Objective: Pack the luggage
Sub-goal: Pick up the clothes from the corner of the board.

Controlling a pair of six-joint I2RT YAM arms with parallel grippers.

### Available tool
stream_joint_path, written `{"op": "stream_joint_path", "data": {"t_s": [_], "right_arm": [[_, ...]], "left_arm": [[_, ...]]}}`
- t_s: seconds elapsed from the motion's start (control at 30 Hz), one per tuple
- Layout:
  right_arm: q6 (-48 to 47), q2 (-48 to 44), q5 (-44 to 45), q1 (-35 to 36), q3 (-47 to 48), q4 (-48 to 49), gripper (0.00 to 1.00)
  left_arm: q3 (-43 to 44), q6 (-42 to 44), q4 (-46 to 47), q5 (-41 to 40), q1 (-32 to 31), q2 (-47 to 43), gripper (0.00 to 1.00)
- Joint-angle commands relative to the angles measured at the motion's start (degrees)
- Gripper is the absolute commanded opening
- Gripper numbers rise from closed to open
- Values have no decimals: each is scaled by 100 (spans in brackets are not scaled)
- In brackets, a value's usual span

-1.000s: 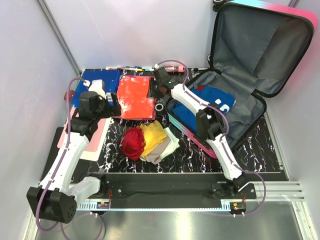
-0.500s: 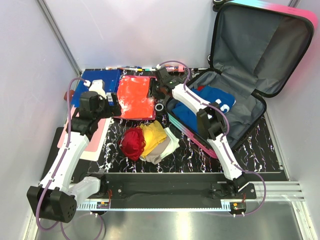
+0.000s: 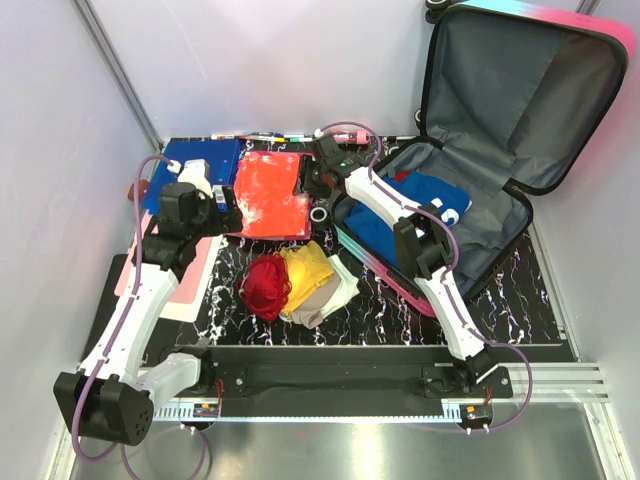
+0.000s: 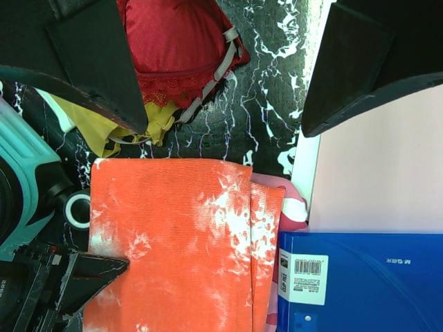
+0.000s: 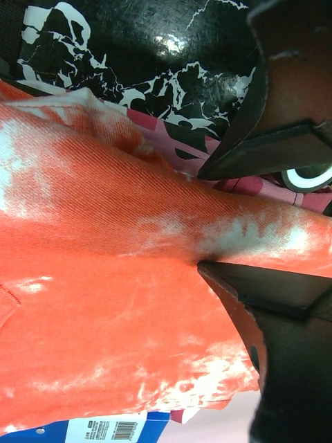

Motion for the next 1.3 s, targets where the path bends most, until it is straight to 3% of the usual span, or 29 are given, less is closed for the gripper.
{"op": "stream_joint_path", "data": {"t_s": [0.0, 0.6, 0.67, 0.7, 0.77, 0.9, 1.27], "right_arm": [[67, 106, -61, -18, 286, 77, 59], [251, 493, -290, 17, 647, 59, 59], [260, 545, -351, 26, 708, 68, 52], [269, 554, -386, 26, 726, 59, 36], [277, 537, -395, 26, 831, 77, 19], [286, 467, -483, 43, 1138, 77, 0], [541, -184, -659, 105, 1446, 718, 0]], "left_arm": [[63, -19, 167, 117, -23, 4, 99], [72, -27, 167, 108, -23, -5, 99], [63, -27, 167, 108, -23, -14, 99], [63, -27, 176, 108, -23, -14, 99], [72, -27, 167, 108, -23, -14, 99], [63, -27, 167, 108, -32, -14, 99], [63, -27, 167, 108, -23, -31, 99]]}}
